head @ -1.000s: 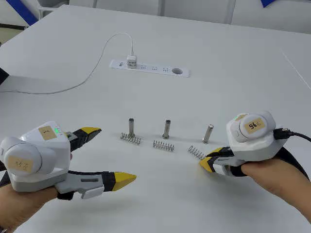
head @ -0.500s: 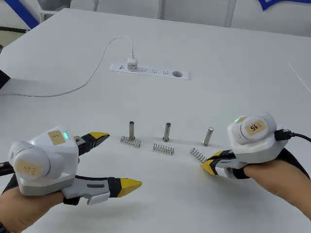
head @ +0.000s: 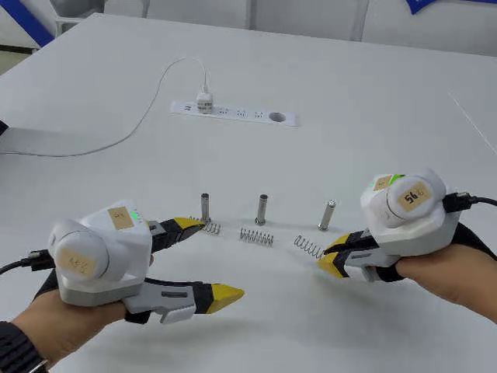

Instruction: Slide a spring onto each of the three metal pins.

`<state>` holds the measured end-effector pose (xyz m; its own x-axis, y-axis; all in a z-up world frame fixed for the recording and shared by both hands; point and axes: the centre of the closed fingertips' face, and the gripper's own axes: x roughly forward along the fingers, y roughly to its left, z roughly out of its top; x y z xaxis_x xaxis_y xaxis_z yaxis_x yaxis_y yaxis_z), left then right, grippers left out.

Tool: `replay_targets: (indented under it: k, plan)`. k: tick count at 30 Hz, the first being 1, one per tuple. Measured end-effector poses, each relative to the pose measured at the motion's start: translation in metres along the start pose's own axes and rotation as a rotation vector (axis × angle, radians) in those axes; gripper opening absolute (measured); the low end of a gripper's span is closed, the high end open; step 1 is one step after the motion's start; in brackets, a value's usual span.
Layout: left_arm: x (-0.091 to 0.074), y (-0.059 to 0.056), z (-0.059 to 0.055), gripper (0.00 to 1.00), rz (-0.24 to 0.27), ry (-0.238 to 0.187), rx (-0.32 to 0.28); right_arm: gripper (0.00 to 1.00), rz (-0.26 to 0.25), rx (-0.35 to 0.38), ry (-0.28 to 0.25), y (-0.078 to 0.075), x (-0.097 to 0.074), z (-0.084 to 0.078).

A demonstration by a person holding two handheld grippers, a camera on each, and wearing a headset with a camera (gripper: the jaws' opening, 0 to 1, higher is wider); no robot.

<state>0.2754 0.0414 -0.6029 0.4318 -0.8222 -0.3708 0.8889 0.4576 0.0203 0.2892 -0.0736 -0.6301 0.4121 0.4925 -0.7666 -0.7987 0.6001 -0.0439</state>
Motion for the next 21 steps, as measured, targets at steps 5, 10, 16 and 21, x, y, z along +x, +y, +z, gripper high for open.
replay_targets:
  k: [5, 10, 16, 21]
  plan:
    - [0.013, -0.009, 0.001, 0.64, -0.038, 0.009, 0.02, 0.11, 0.033, -0.056, -0.002, 0.012, -0.001, 0.008]
    - [0.018, -0.016, 0.002, 0.62, -0.064, 0.014, 0.03, 0.11, 0.081, -0.109, -0.006, 0.025, -0.001, 0.013]
    - [0.023, -0.022, 0.005, 0.59, -0.092, 0.007, 0.04, 0.11, 0.127, -0.177, 0.001, 0.037, -0.002, 0.016]
    - [0.026, -0.028, 0.007, 0.55, -0.114, 0.005, 0.058, 0.11, 0.172, -0.245, 0.01, 0.049, -0.004, 0.017]
